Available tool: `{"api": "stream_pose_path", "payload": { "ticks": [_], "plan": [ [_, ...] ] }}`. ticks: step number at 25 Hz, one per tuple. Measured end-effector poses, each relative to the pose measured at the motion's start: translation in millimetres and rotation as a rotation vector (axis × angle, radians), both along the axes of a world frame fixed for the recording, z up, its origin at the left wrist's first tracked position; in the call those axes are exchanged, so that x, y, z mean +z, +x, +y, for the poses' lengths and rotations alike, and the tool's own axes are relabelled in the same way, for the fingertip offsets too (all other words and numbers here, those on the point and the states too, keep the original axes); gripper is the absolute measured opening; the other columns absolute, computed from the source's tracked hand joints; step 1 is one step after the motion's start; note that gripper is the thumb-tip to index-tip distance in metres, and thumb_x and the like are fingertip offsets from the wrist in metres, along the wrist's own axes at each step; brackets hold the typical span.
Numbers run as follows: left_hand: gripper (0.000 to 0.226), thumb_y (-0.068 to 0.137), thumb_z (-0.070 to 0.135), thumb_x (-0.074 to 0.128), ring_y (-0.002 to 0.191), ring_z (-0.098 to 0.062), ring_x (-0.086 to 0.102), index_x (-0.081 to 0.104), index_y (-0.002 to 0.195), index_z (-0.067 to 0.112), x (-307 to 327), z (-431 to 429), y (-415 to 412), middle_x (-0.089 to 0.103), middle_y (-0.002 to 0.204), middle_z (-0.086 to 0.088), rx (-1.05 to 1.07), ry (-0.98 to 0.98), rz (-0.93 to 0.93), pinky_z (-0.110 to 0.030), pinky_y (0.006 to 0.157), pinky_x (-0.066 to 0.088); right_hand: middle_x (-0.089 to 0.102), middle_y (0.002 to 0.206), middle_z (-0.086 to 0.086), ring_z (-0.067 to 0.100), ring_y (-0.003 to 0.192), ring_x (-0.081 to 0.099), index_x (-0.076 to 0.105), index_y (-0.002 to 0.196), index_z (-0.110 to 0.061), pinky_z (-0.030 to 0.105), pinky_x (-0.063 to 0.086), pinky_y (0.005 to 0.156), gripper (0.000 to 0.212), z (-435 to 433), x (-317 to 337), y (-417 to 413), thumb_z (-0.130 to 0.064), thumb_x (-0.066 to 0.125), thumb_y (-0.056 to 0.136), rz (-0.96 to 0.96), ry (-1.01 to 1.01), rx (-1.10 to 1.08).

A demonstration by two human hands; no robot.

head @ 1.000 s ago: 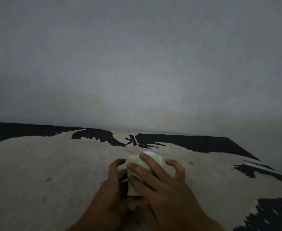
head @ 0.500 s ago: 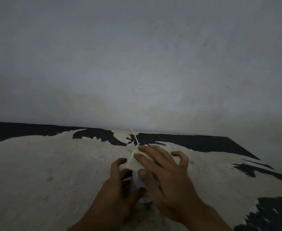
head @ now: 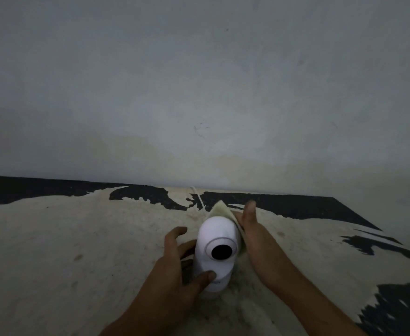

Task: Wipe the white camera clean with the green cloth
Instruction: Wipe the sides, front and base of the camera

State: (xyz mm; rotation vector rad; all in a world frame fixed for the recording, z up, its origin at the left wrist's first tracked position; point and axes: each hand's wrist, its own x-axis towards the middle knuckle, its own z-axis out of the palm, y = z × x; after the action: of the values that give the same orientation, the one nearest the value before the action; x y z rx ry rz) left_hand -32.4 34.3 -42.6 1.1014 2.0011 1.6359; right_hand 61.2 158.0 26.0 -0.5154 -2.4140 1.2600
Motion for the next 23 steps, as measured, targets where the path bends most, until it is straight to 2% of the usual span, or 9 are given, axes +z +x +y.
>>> {"api": "stream_pose_path", "payload": {
  "ticks": [2, 4, 5, 8, 10, 14, 18, 21, 23],
  "plan": [
    [0.088, 0.065, 0.035, 0.075, 0.115, -0.010, 0.052, 0.011, 0.125, 0.040, 1.1, 1.1, 0.2, 0.048, 0.136, 0.006, 0.013, 0.004, -0.013, -0.033, 0.099, 0.044, 0.061, 0.109, -0.020, -0.014, 0.102, 0.051, 0.061, 0.104, -0.040, 0.010, 0.034, 0.092, 0.072, -4.8, 6.1, -1.4, -0.074, 0.001, 0.085, 0.028, 0.276, 0.093],
    [0.095, 0.066, 0.024, 0.078, 0.108, -0.006, 0.056, 0.012, 0.133, 0.032, 1.0, 2.9, -1.0, 0.048, 0.134, 0.008, 0.028, -0.001, -0.031, -0.032, 0.095, 0.048, 0.057, 0.119, -0.016, -0.004, 0.114, 0.042, 0.060, 0.111, -0.035, 0.028, 0.021, 0.102, 0.074, -12.3, 7.9, -2.6, -0.069, -0.001, 0.087, -0.008, 0.715, 0.196],
    [0.096, 0.066, 0.019, 0.078, 0.098, 0.001, 0.057, 0.012, 0.135, 0.029, 0.1, 4.6, -2.5, 0.047, 0.131, 0.014, 0.031, -0.003, -0.029, -0.025, 0.088, 0.051, 0.056, 0.122, -0.016, 0.001, 0.118, 0.038, 0.060, 0.111, -0.034, 0.034, 0.015, 0.103, 0.076, -17.5, 9.3, -2.5, -0.069, -0.002, 0.086, -0.062, 0.885, 0.234],
    [0.100, 0.065, 0.020, 0.079, 0.090, 0.003, 0.055, 0.006, 0.133, 0.036, -0.9, 6.1, -4.2, 0.046, 0.115, 0.021, 0.033, -0.023, -0.022, -0.013, 0.069, 0.048, 0.058, 0.120, -0.012, 0.009, 0.122, 0.037, 0.064, 0.109, -0.032, 0.043, 0.008, 0.103, 0.070, -23.2, 11.5, -0.8, -0.068, 0.007, 0.089, -0.146, 1.087, 0.295],
    [0.096, 0.067, 0.018, 0.077, 0.091, 0.003, 0.057, 0.006, 0.127, 0.041, -1.7, 4.6, -3.3, 0.049, 0.105, 0.024, 0.001, -0.001, -0.025, -0.013, 0.071, 0.050, 0.058, 0.122, -0.014, 0.008, 0.122, 0.039, 0.063, 0.111, -0.034, 0.044, 0.009, 0.103, 0.064, -18.8, 12.0, 1.4, -0.066, 0.010, 0.091, -0.114, 1.103, 0.261],
    [0.087, 0.069, 0.017, 0.075, 0.086, 0.006, 0.057, 0.010, 0.121, 0.042, -1.6, 3.9, -1.7, 0.050, 0.103, 0.027, 0.017, 0.034, -0.031, -0.014, 0.075, 0.052, 0.050, 0.136, -0.011, 0.012, 0.129, 0.037, 0.055, 0.122, -0.036, 0.048, 0.010, 0.105, 0.073, -17.8, 9.9, 5.4, -0.069, 0.000, 0.087, -0.126, 1.049, 0.173],
    [0.092, 0.069, 0.020, 0.074, 0.097, -0.005, 0.056, 0.010, 0.133, 0.034, 0.2, 4.1, -2.9, 0.053, 0.126, 0.006, 0.012, 0.014, -0.087, -0.018, 0.080, 0.051, 0.045, 0.143, -0.010, 0.015, 0.136, 0.029, 0.053, 0.124, -0.035, 0.048, 0.007, 0.106, 0.067, -22.0, 1.5, 9.1, -0.069, 0.006, 0.090, -0.175, 1.150, 0.199],
    [0.087, 0.069, 0.030, 0.073, 0.110, -0.012, 0.056, 0.012, 0.130, 0.034, 1.3, 3.0, 1.0, 0.054, 0.131, 0.002, 0.024, 0.041, -0.045, -0.031, 0.091, 0.052, 0.033, 0.149, -0.015, 0.005, 0.136, 0.024, 0.035, 0.138, -0.042, 0.047, 0.014, 0.108, 0.068, -13.3, 0.9, 15.0, -0.070, -0.001, 0.088, -0.092, 0.961, 0.105],
    [0.090, 0.067, 0.033, 0.075, 0.117, -0.013, 0.053, 0.011, 0.129, 0.038, 2.3, 2.0, 3.4, 0.052, 0.133, 0.005, 0.017, 0.024, -0.019, -0.042, 0.100, 0.045, 0.019, 0.150, -0.026, -0.001, 0.134, 0.021, 0.015, 0.139, -0.053, 0.035, 0.014, 0.111, 0.068, -14.4, -8.7, 18.5, -0.079, -0.005, 0.079, -0.044, 0.711, 0.054]
  ]
}}
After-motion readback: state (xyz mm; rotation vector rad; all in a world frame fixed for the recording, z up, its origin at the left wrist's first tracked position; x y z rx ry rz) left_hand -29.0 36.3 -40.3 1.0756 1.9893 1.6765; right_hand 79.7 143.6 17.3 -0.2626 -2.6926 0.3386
